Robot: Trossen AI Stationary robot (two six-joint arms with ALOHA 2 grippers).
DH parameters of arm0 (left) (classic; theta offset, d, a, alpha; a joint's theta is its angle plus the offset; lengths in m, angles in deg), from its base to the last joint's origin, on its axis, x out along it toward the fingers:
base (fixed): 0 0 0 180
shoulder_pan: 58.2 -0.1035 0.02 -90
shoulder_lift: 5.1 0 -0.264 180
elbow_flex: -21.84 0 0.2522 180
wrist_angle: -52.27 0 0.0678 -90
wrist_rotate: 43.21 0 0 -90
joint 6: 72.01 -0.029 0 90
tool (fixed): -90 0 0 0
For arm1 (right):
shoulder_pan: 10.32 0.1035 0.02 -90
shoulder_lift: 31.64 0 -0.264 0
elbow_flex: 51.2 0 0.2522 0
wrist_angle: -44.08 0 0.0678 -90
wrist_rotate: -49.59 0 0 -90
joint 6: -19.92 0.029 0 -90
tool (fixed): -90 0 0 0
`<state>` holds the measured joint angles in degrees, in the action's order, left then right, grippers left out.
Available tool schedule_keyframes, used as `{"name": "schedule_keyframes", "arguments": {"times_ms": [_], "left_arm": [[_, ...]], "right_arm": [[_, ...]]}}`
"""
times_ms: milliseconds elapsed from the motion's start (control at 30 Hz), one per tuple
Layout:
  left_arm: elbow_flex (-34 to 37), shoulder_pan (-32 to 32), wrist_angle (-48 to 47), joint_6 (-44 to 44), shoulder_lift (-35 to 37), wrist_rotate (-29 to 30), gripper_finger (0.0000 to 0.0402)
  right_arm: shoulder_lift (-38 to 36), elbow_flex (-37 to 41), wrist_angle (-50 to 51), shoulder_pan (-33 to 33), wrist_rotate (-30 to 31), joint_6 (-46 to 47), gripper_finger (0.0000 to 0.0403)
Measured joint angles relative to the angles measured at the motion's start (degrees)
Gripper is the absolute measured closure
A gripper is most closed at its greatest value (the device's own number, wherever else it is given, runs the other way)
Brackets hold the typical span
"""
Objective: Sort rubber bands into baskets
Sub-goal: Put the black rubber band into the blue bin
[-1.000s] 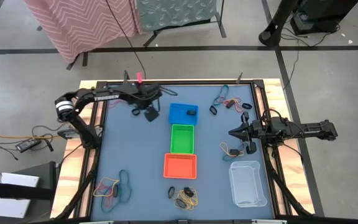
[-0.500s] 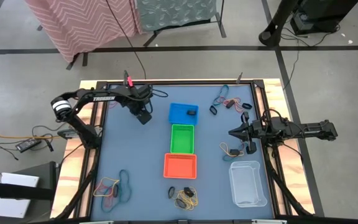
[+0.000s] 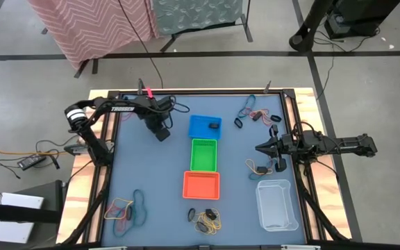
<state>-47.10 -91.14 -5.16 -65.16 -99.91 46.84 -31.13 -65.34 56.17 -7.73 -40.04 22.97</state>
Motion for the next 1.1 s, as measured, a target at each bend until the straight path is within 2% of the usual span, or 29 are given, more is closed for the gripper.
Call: {"name": "schedule_keyframes", "arguments": {"times_ms": [133, 267, 400, 567, 733, 867, 967, 1100], "left_arm": [[-6.42, 0.46, 2.57, -0.41, 4.93, -0.95, 0.0396], [-12.27, 1.41, 8.65, -0.25, 5.8, -6.68, 0.0398], [-15.82, 3.7, 10.03, -0.19, 2.14, -8.47, 0.0399], [-16.04, 9.03, 14.43, 1.2, -3.31, -16.76, 0.0398], [-15.93, 13.88, 23.68, 1.86, -7.05, -16.65, 0.0389], [-16.05, 15.8, 28.42, 2.67, -7.82, -10.58, 0.0372], [-16.01, 15.84, 30.19, 2.63, -7.84, -6.74, 0.0345], [-16.08, 15.48, 30.17, 4.45, -7.77, -7.78, 0.0288]], "right_arm": [[0.0, 0.0, 0.0, 0.0, -0.01, 0.0, 0.0366], [0.0, 0.0, 0.01, 0.0, -0.01, 0.0, 0.0366], [0.02, 0.0, -0.04, 0.0, 0.0, 0.0, 0.0366], [0.1, 0.0, 0.01, 0.0, 0.02, 0.0, 0.0366], [0.13, 0.0, -0.09, 0.0, -0.01, 0.0, 0.0366], [0.13, 0.0, -0.11, 0.0, -0.01, 0.0, 0.0366], [0.11, 0.0, -0.24, 0.0, 0.01, 0.0, 0.0366], [0.13, 0.0, -0.39, 0.0, -0.01, 0.0, 0.0366]]}}
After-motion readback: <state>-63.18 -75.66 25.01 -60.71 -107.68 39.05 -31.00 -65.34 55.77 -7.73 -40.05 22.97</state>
